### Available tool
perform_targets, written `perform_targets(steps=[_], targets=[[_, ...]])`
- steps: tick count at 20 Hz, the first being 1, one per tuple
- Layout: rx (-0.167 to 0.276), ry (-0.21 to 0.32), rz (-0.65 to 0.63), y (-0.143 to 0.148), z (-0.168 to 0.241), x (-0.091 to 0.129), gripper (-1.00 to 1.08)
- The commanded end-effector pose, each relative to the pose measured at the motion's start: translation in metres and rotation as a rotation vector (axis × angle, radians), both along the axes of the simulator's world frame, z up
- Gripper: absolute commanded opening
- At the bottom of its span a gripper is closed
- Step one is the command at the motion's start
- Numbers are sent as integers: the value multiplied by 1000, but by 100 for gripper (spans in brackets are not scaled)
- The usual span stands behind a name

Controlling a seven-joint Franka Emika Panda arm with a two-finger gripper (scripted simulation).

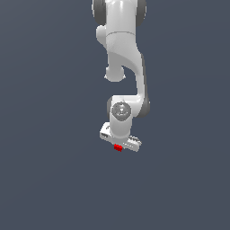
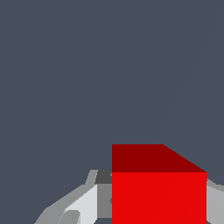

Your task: Pick up the red cube and move it to a goal position.

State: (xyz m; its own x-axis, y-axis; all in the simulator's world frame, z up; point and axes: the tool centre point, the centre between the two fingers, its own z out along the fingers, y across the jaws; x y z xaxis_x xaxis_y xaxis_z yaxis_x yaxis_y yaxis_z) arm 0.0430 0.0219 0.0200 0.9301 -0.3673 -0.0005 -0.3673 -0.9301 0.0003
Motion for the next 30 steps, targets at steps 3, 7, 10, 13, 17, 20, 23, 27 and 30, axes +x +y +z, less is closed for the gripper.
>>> perform_targets(steps=[3, 7, 10, 13, 17, 20, 23, 27, 30], targets=[[0, -1, -1, 0, 0, 0, -100], [0, -1, -1, 0, 0, 0, -100], [0, -1, -1, 0, 0, 0, -100], [0, -1, -1, 0, 4, -1, -100], [0, -1, -1, -2, 15, -3, -100], [0, 0, -1, -4, 29, -7, -100], [0, 0, -1, -7, 47, -11, -100], [0, 0, -1, -12, 80, -19, -100], [1, 0, -1, -17, 110, -26, -100]])
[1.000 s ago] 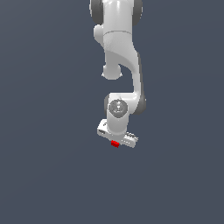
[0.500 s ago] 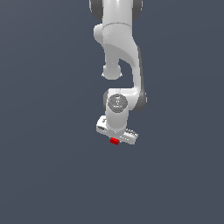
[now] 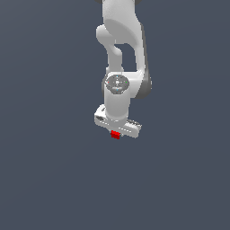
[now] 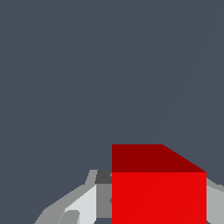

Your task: Pick up the red cube and move it to a goal position.

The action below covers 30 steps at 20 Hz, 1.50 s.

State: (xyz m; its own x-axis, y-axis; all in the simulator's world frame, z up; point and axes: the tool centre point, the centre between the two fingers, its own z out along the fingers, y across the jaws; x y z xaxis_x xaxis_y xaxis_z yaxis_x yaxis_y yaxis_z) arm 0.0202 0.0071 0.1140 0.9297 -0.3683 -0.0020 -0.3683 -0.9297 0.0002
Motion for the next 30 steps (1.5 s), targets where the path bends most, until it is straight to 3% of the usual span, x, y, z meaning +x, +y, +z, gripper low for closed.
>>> perform_targets(steps=[1, 18, 30], targets=[[0, -2, 0, -4, 27, -6, -100], [0, -2, -1, -35, 218, -47, -100], [-1, -2, -1, -46, 289, -59, -100]])
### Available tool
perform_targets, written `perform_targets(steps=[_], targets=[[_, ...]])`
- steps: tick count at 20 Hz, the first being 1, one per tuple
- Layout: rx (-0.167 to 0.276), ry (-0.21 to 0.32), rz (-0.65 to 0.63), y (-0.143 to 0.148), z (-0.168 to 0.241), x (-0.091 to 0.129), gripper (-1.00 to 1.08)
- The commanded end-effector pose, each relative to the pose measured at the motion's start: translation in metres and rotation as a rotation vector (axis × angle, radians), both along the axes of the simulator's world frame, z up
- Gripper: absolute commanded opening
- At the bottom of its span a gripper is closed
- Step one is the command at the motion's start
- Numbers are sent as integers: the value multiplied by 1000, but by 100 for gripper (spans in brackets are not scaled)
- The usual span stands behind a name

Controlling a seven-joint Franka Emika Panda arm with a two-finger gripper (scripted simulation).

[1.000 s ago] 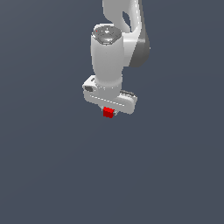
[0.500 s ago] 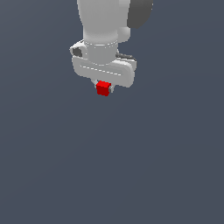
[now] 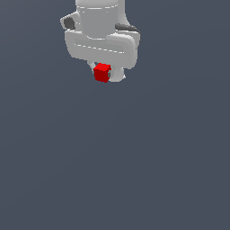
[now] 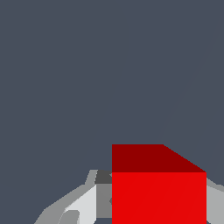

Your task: Pick up the red cube and move it to a goal position.

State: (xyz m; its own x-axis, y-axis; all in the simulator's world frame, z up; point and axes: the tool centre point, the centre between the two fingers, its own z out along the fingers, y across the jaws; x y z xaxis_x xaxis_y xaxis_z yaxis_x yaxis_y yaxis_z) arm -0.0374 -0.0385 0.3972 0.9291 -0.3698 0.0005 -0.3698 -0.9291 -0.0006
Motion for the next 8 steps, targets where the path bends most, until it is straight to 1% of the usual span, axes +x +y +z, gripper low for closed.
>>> perform_targets(steps=[1, 8], targets=[[0, 1, 1, -1, 8, -1, -100], [0, 1, 1, -1, 9, 0, -100]])
